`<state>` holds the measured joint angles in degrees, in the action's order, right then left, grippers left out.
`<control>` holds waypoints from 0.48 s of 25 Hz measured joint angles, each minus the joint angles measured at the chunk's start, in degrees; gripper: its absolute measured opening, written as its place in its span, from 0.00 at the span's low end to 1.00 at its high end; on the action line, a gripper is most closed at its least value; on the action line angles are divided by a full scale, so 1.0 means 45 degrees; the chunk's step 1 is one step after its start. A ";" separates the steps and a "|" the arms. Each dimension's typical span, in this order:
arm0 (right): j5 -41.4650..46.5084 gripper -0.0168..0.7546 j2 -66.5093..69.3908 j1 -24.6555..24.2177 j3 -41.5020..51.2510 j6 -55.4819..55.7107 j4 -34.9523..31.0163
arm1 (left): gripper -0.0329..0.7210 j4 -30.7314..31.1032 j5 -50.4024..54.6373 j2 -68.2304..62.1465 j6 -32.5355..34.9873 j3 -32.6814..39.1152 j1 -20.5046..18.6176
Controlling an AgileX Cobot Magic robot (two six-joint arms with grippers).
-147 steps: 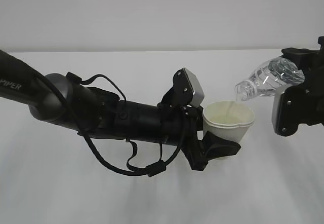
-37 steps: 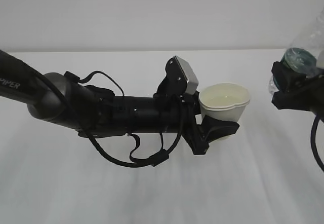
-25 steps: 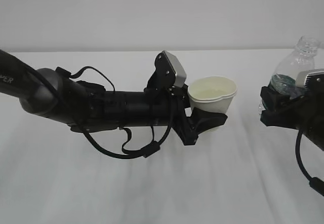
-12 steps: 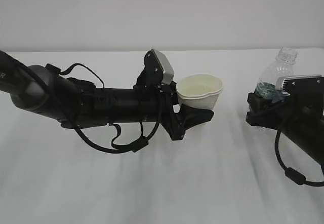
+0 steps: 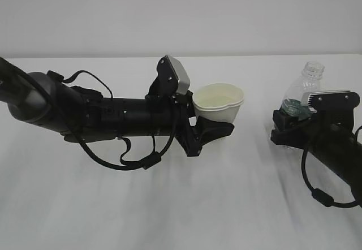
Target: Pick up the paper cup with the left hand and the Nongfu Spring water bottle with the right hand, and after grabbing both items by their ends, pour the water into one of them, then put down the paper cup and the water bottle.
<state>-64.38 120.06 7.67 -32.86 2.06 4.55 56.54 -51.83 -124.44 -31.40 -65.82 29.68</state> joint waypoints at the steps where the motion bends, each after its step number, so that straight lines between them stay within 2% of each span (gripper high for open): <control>1: 0.0000 0.55 0.0000 0.0000 0.0000 0.0000 0.0000 | 0.62 0.0000 0.0000 0.0000 0.0000 0.0000 0.0000; 12: 0.0000 0.55 0.0019 0.0000 0.0000 0.0000 0.0346 | 0.62 0.0056 0.0000 0.0000 0.0000 0.0000 0.0000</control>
<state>-64.38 120.14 7.67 -32.86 2.06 6.11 56.80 -51.83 -124.44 -31.40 -65.82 29.68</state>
